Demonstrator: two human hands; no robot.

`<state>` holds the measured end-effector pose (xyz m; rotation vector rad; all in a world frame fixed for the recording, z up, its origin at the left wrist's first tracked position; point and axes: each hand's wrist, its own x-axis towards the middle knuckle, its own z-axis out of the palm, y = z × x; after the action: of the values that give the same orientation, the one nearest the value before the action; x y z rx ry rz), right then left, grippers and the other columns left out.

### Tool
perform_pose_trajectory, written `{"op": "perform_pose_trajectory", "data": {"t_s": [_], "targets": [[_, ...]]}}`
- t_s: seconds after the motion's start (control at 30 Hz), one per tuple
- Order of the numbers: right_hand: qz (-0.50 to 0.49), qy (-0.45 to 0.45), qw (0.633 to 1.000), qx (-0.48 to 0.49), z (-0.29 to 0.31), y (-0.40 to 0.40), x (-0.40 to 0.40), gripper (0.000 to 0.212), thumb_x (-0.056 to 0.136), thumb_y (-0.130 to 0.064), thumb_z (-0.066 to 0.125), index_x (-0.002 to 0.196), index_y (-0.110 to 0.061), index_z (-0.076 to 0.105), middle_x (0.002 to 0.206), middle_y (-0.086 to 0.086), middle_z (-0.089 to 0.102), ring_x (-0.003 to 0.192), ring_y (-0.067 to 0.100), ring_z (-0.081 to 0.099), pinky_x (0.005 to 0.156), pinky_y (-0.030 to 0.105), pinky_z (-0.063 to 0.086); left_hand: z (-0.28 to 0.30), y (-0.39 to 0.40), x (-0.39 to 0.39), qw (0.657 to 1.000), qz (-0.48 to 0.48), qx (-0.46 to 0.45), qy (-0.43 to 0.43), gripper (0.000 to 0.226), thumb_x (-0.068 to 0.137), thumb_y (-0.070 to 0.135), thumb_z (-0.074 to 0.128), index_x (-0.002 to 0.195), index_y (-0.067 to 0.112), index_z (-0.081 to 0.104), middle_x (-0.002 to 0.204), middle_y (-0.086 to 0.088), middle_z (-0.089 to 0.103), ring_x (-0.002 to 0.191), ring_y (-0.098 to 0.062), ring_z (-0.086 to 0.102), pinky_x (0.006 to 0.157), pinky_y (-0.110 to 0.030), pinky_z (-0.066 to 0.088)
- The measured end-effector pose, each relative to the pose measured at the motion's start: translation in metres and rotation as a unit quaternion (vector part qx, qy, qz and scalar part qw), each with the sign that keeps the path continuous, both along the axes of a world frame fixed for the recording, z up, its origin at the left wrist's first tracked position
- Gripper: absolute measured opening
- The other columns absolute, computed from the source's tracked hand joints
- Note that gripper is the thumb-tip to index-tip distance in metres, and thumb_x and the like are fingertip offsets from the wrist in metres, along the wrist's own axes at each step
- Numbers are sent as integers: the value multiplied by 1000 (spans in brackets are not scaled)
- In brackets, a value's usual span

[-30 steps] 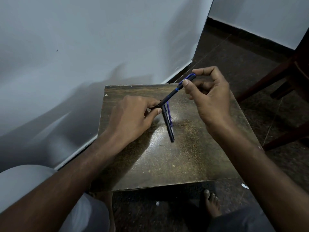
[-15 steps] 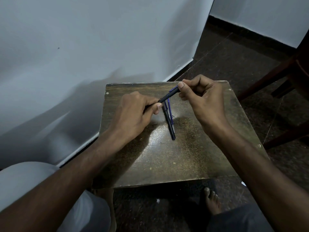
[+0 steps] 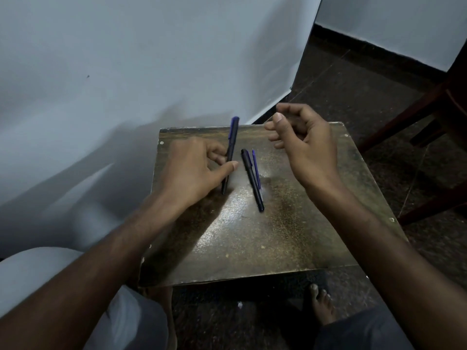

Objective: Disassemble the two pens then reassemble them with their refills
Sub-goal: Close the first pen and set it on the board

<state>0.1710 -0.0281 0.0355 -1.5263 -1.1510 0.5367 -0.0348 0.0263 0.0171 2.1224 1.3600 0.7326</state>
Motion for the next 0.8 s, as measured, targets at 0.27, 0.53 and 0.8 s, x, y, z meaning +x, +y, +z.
{"op": "perform_pose_trajectory", "data": {"t_s": [0.27, 0.53, 0.8], "targets": [[-45, -12, 998, -42, 2, -3, 13, 7, 103, -25, 71, 108, -20, 74, 88, -7, 83, 84, 6, 79, 84, 34, 66, -14, 11, -4, 990, 53, -133, 8, 33, 83, 38, 93, 104, 19, 77, 61, 13, 77, 53, 2, 74, 65, -22, 61], [-54, 6, 996, -71, 6, -6, 21, 6, 104, -20, 70, 105, -17, 75, 88, -1, 82, 82, 14, 78, 73, 26, 63, -2, 3, 2, 985, 47, -151, -73, 32, 83, 36, 93, 106, 23, 75, 70, 15, 80, 57, -4, 78, 62, -21, 62], [60, -144, 975, -156, -9, -8, 7, 11, 98, -33, 78, 93, -24, 79, 83, -6, 81, 78, 7, 78, 72, 22, 62, 2, -9, 13, 985, 47, -165, -24, 29, 85, 33, 92, 106, 19, 76, 60, 13, 76, 52, 6, 72, 51, -4, 50]]}}
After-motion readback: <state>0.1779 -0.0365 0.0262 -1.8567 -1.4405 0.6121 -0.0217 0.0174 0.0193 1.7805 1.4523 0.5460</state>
